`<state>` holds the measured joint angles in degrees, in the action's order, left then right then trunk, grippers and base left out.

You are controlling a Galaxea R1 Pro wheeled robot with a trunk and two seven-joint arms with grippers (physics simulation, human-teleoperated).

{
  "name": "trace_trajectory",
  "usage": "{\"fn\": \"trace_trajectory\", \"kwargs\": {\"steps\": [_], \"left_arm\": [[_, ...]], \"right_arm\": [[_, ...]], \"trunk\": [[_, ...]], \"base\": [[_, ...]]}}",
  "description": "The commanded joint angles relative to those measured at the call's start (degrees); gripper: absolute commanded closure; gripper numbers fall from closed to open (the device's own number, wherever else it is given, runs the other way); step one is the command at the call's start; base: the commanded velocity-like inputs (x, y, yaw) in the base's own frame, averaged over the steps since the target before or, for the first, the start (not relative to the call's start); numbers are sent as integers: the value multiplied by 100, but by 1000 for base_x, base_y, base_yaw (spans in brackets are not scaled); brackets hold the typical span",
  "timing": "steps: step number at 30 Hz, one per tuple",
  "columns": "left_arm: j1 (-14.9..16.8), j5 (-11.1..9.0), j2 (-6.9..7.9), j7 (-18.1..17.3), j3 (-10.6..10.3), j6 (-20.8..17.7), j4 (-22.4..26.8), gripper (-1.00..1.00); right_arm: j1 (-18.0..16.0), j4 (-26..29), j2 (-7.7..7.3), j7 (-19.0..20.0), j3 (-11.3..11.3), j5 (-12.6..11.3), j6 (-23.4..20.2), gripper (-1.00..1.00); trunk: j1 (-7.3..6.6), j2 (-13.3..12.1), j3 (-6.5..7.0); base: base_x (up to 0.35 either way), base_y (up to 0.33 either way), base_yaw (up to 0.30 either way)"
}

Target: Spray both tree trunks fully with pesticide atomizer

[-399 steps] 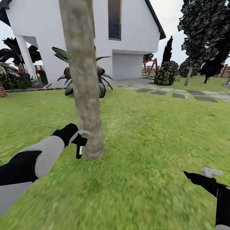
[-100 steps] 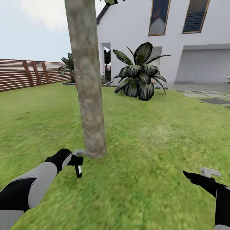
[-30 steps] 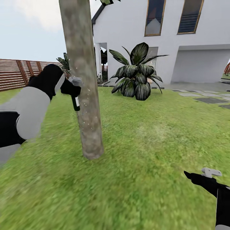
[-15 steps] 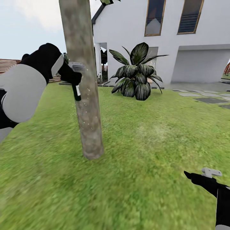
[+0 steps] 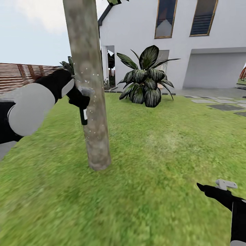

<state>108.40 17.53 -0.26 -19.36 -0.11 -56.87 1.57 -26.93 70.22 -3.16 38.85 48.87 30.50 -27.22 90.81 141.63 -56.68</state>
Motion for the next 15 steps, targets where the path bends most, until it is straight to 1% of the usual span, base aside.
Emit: {"fn": "trace_trajectory", "kwargs": {"steps": [1, 5, 7, 10, 11, 13, 15], "left_arm": [[-158, 8, 1, 2, 2, 13, 2, 100], [-506, 16, 17, 3, 2, 57, 2, 100], [-747, 21, 51, 3, 2, 124, 3, 100], [-890, 27, 122, 3, 2, 167, 2, 100], [-1058, 30, 159, 3, 2, 216, 2, 100], [-1257, 31, 190, 3, 2, 391, 2, 100], [-1447, 31, 198, 3, 2, 475, 6, 100]], "right_arm": [[-1, 0, 0, 0, 0, 0, 0, -100], [-1, 0, 0, 0, 0, 0, 1, -100], [-2, 0, 0, 0, 0, 6, 0, -100], [1, 0, 0, 0, 0, 8, -1, -100], [2, 0, 0, 0, 0, 9, -1, -100], [1, 0, 0, 0, 0, 9, -1, -100], [-1, 0, 0, 0, 0, 9, 1, -100]], "trunk": [[-2, 1, 1], [-2, 1, 1], [-2, 1, 1], [-2, 1, 1], [-2, 1, 1], [-2, 1, 1], [-2, 1, 1]], "base": [[0, 0, 0], [0, 0, 0], [0, 0, 0], [0, 0, 0], [0, 0, 0], [0, 0, 0], [0, 0, 0]]}}
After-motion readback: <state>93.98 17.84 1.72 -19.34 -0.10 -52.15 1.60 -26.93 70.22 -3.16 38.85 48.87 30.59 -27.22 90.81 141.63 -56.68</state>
